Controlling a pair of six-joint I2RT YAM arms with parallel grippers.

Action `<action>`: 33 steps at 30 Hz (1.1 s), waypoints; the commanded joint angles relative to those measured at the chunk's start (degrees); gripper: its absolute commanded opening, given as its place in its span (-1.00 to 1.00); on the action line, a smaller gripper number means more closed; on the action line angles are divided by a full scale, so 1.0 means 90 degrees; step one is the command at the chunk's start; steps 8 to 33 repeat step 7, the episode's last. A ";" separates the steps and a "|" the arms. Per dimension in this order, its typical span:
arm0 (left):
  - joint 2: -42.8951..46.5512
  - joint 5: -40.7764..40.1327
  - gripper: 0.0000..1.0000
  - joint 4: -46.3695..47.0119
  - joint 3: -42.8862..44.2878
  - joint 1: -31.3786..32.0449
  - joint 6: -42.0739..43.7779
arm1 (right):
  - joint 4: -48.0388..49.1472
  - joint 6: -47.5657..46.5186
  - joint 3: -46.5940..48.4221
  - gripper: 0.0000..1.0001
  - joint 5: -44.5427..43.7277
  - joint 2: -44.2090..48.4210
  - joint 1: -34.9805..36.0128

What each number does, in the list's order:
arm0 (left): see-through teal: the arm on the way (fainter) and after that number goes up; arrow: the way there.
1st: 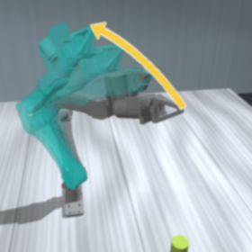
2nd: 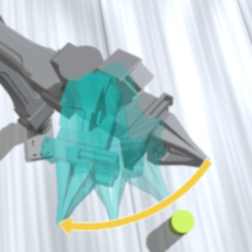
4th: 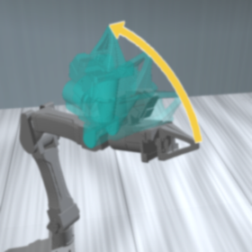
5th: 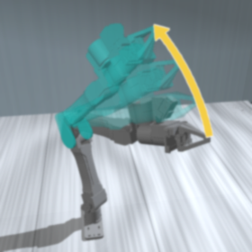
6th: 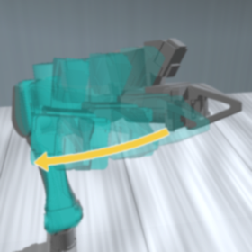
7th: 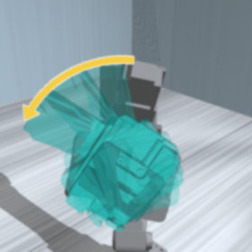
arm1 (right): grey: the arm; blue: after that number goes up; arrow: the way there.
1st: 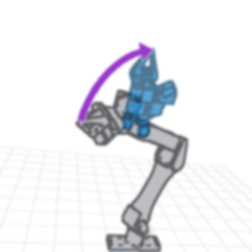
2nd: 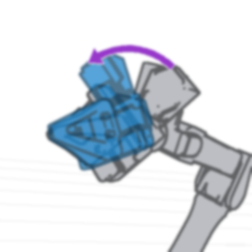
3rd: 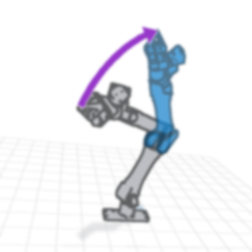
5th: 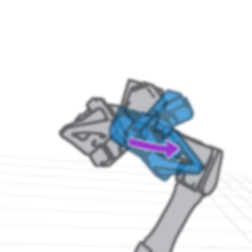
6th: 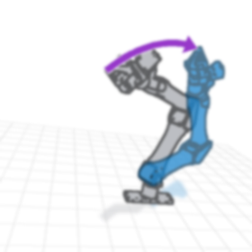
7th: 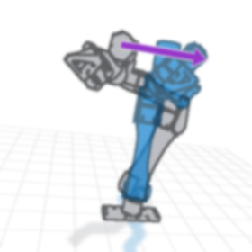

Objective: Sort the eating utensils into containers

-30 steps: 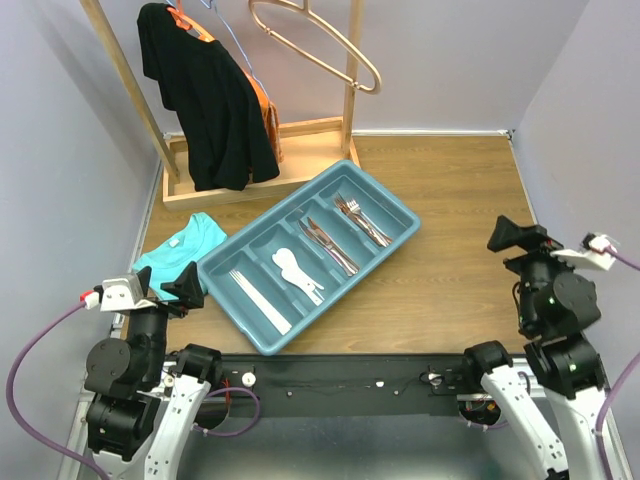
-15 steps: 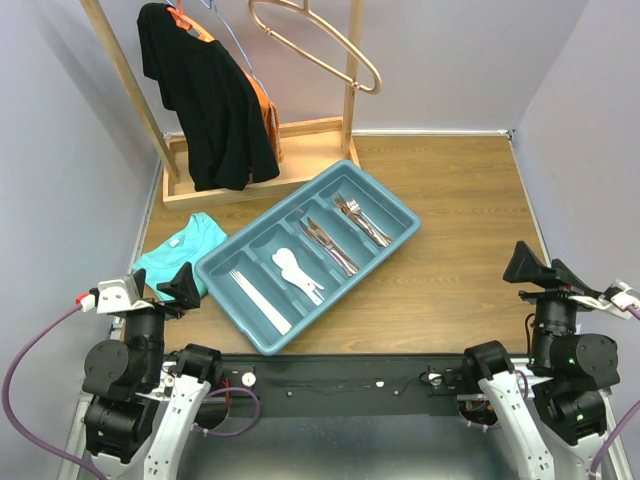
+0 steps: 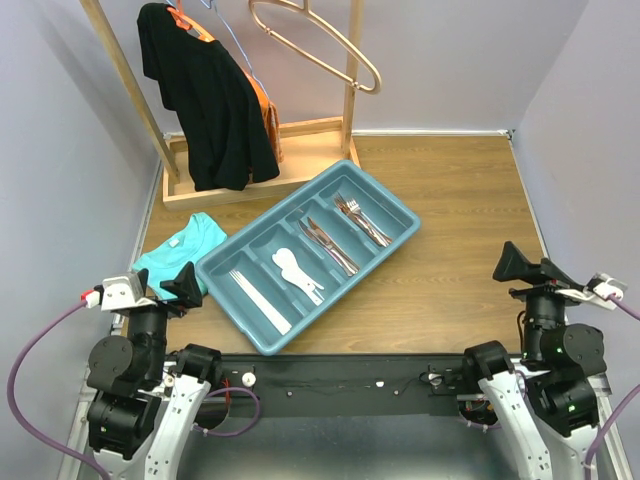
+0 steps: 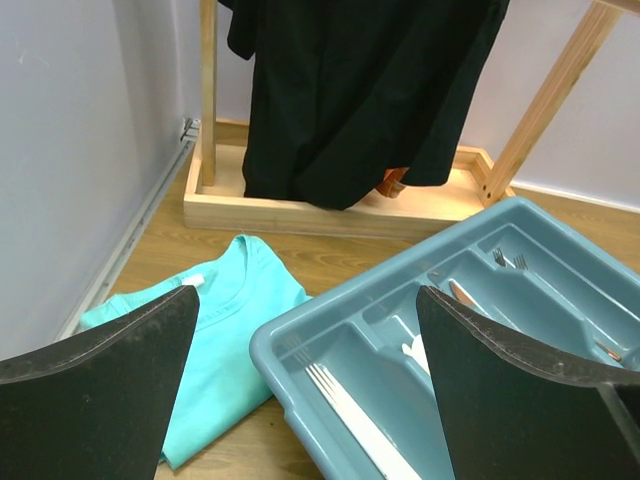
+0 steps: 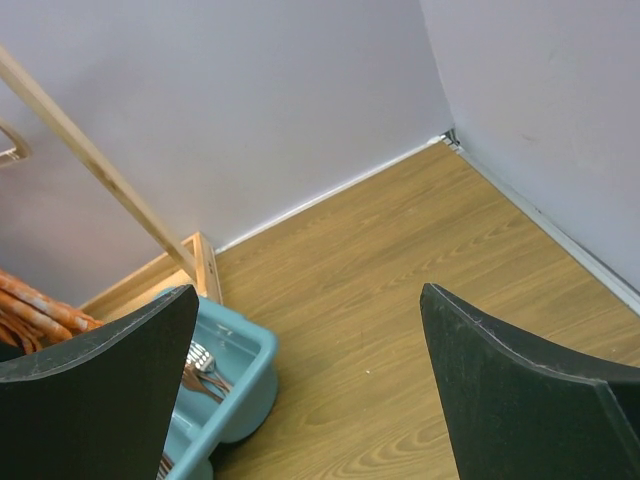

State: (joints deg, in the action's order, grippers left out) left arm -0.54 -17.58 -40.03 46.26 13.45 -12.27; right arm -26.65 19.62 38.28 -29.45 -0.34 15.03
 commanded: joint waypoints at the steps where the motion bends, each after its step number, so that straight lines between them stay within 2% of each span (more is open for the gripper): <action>1: 0.1163 -0.0214 0.98 0.0043 -0.0111 -0.0030 -0.0062 | -0.0066 -0.0031 -0.0093 1.00 0.0147 0.0018 -0.0019; 33: 0.1153 -0.0302 0.98 0.0092 -0.0140 -0.0040 -0.0004 | -0.0017 -0.0022 -0.0113 1.00 0.0167 0.0018 -0.0019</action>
